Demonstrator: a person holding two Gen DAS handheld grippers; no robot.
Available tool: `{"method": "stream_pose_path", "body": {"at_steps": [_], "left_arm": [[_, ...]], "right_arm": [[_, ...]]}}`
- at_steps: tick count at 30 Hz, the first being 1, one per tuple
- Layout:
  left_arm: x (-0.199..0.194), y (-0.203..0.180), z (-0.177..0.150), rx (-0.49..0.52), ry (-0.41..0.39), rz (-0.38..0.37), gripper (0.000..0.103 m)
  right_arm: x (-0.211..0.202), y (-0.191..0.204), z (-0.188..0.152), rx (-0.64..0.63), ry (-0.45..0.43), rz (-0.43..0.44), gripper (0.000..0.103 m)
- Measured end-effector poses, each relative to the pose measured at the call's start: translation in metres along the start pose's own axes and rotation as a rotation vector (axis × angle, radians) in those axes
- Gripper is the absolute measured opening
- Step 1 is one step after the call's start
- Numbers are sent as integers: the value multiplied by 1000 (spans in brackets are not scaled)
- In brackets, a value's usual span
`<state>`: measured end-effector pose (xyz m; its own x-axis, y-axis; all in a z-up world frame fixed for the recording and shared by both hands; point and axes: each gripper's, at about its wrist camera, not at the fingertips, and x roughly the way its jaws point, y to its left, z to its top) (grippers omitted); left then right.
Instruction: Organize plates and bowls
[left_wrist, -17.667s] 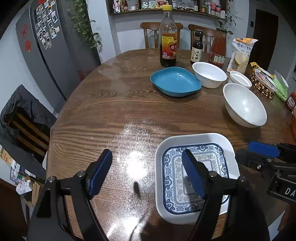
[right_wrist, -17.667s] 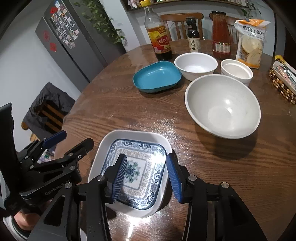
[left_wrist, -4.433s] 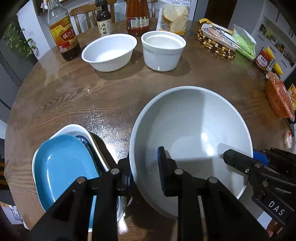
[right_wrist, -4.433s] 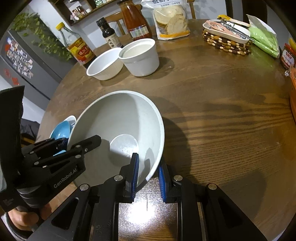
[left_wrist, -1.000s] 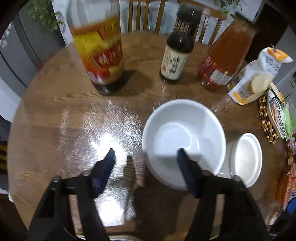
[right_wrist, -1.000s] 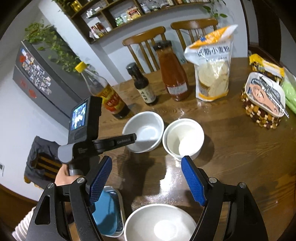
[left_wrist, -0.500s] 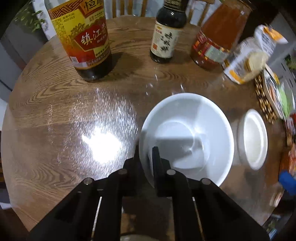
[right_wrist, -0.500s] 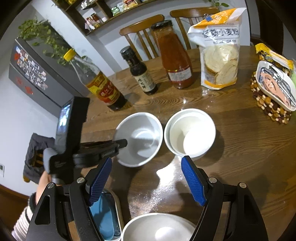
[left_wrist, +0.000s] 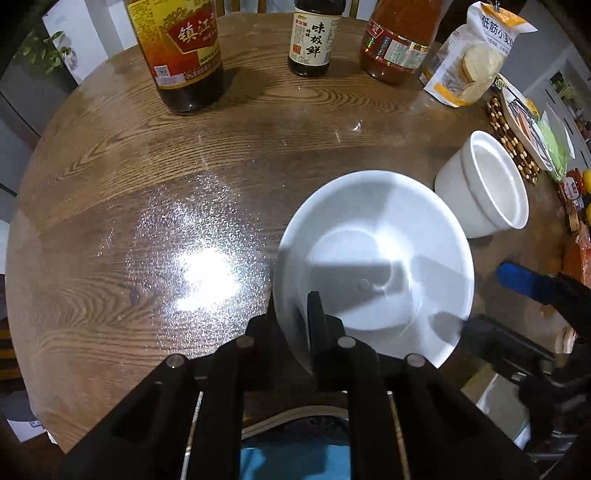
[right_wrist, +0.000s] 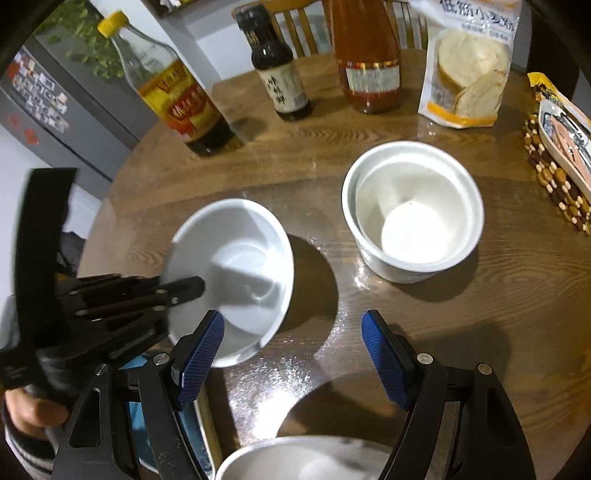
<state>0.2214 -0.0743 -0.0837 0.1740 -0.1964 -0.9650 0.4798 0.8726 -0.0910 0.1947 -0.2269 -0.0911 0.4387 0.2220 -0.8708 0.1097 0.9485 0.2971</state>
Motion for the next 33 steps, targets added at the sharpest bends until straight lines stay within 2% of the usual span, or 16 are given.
{"method": "stream_pose_path", "body": {"at_steps": [3, 5, 6, 7, 9, 10, 14, 22, 33], "left_arm": [[2, -1, 0, -14, -2, -11, 14], [-1, 3, -4, -13, -4, -10, 14], [1, 3, 0, -14, -4, -10, 14], [1, 3, -1, -14, -5, -10, 14], [3, 0, 2, -15, -6, -10, 14], [4, 0, 3, -16, -7, -9, 14], [7, -3, 6, -11, -10, -12, 15], [4, -6, 4, -5, -42, 4, 14], [-32, -21, -6, 15, -153, 41, 15]], "right_arm": [[5, 4, 3, -25, -6, -25, 75], [8, 7, 4, -39, -6, -35, 63], [9, 8, 5, -45, -3, -35, 50], [12, 9, 5, -55, 6, -36, 41], [16, 13, 4, -68, 15, -41, 36], [18, 14, 4, -74, 18, -40, 29], [19, 19, 3, -96, 14, -30, 19], [6, 21, 0, -98, -21, -14, 18], [-40, 19, -20, -85, -113, 27, 18]]}}
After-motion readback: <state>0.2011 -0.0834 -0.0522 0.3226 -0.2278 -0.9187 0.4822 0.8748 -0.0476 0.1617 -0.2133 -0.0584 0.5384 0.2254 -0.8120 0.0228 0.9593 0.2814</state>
